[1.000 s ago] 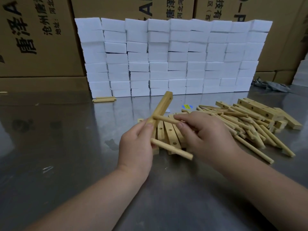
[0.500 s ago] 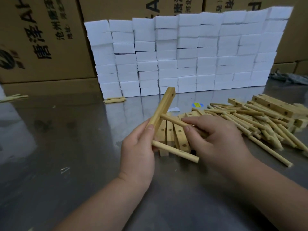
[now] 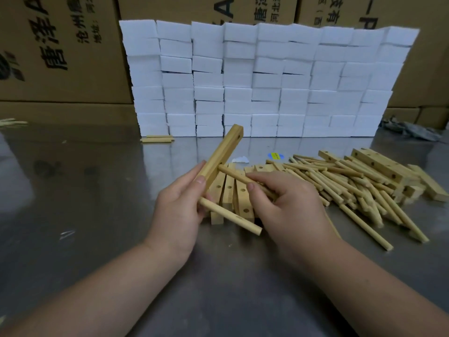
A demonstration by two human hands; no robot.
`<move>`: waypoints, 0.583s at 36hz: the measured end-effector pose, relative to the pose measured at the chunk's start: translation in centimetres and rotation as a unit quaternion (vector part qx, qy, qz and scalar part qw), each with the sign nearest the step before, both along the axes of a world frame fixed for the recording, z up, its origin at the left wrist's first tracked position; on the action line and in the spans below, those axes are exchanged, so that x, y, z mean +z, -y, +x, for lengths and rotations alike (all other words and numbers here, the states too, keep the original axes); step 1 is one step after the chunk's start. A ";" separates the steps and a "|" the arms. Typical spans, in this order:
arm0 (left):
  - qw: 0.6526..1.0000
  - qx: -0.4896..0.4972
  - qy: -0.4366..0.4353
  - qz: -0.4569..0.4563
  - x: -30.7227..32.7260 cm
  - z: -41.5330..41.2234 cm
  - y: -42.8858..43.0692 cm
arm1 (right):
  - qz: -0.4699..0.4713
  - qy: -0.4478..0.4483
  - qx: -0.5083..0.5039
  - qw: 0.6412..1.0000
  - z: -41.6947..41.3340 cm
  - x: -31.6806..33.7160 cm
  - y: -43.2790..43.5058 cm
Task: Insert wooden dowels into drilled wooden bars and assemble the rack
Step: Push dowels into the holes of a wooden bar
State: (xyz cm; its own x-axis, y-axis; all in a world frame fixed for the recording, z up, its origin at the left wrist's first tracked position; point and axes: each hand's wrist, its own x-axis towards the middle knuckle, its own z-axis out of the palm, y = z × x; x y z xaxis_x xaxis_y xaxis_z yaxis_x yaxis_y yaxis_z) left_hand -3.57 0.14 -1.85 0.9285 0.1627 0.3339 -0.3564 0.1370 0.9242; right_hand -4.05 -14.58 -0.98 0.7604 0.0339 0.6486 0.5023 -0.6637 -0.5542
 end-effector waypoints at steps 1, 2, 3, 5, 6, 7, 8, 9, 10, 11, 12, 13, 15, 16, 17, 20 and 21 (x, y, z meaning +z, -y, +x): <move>1.000 -0.003 -0.002 -0.001 0.0 0.0 0.0 | 0.003 0.003 -0.003 1.000 0.0 0.0 0.0; 1.000 -0.006 -0.001 -0.001 0.0 0.0 0.0 | 0.006 0.004 -0.007 1.000 0.1 0.1 0.0; 1.000 -0.008 0.002 0.000 0.1 0.0 0.0 | 0.008 0.003 -0.010 1.000 0.1 0.1 -0.1; 1.000 -0.008 0.011 0.007 0.2 0.0 0.0 | 0.007 0.000 -0.012 1.000 0.1 0.2 -0.2; 1.000 -0.010 0.016 0.010 0.2 0.0 0.0 | 0.003 -0.001 -0.012 1.000 0.1 0.3 -0.2; 1.000 -0.013 0.021 0.013 0.3 0.0 -0.1 | 0.001 0.001 -0.013 1.000 0.2 0.3 -0.1; 0.999 -0.017 0.024 0.018 0.3 0.0 -0.2 | 0.001 0.002 -0.015 1.000 0.2 0.4 -0.1; 0.999 -0.021 0.024 0.021 0.3 0.0 -0.2 | 0.001 0.003 -0.017 1.000 0.2 0.4 -0.1; 0.999 -0.025 0.023 0.024 0.3 0.0 -0.3 | 0.000 0.005 -0.019 1.000 0.2 0.5 -0.1; 0.999 -0.029 0.020 0.023 0.3 0.1 -0.4 | -0.002 0.008 -0.021 1.000 0.2 0.5 -0.1; 0.999 -0.032 0.016 0.022 0.3 0.1 -0.4 | -0.004 0.012 -0.022 1.000 0.2 0.5 -0.2; 0.999 -0.034 0.010 0.019 0.2 0.2 -0.5 | -0.004 0.015 -0.022 1.000 0.2 0.5 -0.2; 0.999 -0.036 -0.006 0.011 0.2 0.4 -0.6 | -0.007 0.021 -0.020 1.000 0.3 0.4 -0.1; 0.999 -0.037 -0.013 0.008 0.3 0.4 -0.6 | -0.010 0.026 -0.018 0.999 0.3 0.4 0.0; 0.999 -0.038 -0.017 0.007 0.3 0.5 -0.7 | -0.012 0.031 -0.018 0.999 0.4 0.3 0.0; 0.998 -0.044 -0.028 0.019 0.4 0.7 -0.9 | -0.013 0.034 -0.022 0.999 0.6 0.1 0.2; 0.998 -0.048 -0.029 0.025 0.4 0.7 -0.9 | -0.014 0.036 -0.024 0.999 0.6 0.1 0.3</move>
